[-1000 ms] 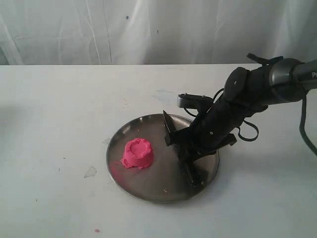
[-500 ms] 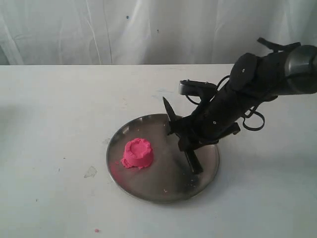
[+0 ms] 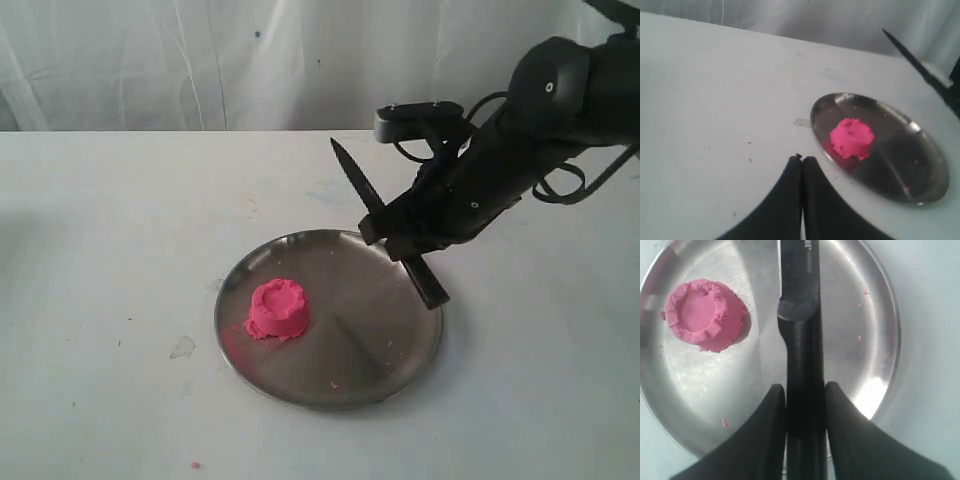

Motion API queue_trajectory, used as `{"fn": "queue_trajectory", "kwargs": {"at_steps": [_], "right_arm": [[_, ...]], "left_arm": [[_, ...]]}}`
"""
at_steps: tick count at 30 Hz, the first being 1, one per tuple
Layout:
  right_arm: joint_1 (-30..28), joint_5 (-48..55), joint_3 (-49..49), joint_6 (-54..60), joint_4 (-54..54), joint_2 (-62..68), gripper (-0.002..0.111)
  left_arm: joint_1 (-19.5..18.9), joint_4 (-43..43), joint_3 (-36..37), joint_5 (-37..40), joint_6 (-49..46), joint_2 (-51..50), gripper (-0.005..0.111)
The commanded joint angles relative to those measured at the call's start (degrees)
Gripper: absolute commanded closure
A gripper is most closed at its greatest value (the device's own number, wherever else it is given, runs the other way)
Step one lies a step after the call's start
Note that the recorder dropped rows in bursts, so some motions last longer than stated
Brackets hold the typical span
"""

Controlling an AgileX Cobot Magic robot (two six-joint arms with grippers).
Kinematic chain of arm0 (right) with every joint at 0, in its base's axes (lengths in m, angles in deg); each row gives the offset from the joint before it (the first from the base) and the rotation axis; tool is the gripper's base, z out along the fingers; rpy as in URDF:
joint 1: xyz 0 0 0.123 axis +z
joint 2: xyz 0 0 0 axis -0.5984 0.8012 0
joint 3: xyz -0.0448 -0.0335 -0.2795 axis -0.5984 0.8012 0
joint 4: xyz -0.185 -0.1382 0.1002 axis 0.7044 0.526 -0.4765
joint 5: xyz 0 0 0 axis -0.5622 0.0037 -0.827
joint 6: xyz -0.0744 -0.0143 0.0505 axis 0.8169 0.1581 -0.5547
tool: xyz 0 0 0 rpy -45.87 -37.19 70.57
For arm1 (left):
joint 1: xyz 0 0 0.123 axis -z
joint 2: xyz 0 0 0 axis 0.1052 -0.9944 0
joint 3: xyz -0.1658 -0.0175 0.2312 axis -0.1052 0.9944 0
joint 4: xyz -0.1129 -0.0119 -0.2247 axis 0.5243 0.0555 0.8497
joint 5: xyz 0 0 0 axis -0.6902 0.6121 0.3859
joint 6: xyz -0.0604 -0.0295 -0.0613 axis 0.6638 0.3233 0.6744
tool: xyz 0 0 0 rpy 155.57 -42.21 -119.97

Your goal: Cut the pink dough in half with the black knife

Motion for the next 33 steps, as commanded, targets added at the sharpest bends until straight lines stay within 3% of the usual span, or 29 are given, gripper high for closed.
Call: {"fn": "queue_trajectory", "kwargs": {"at_steps": [1, 5, 7, 12, 15, 18, 19, 21, 25, 33], "right_arm": [[0.0, 2.8, 0.0, 2.5, 1.2, -1.8, 0.096], [0.0, 5.2, 0.0, 5.2, 7.2, -3.5, 0.096], [0.1, 5.7, 0.0, 5.4, 11.8, -4.8, 0.096], [4.8, 8.5, 0.0, 6.8, 26.5, -7.9, 0.096], [9.5, 10.1, 0.0, 7.3, 31.9, -8.6, 0.096], [15.2, 12.4, 0.0, 9.1, 35.0, -8.7, 0.096], [17.1, 13.0, 0.0, 10.7, 35.5, -8.7, 0.096], [20.5, 13.6, 0.0, 11.7, 37.2, -8.7, 0.096], [26.5, 14.9, 0.0, 11.8, 41.5, -8.7, 0.096], [33.0, 15.0, 0.0, 10.4, 48.2, -9.4, 0.096]], "left_arm": [[0.3, 3.2, 0.2, -3.8, 8.9, 0.2, 0.107], [0.6, 7.0, 0.2, -2.8, 17.9, 0.2, 0.107], [1.5, 7.8, -2.9, 2.8, 19.6, 0.2, 0.107], [4.3, 8.8, -17.4, 20.2, 8.8, -1.5, 0.105], [5.1, 8.6, -26.2, 29.7, -0.3, -7.7, 0.091], [5.1, 5.8, -34.0, 38.6, -10.2, -17.1, 0.066], [5.1, 4.2, -36.9, 39.4, -12.4, -21.6, 0.057], [5.1, 2.1, -41.0, 39.3, -16.9, -28.5, 0.051], [5.1, 0.0, -48.7, 38.4, -29.7, -44.5, 0.051], [5.1, 0.3, -57.9, 39.1, -42.8, -66.4, 0.051]]}}
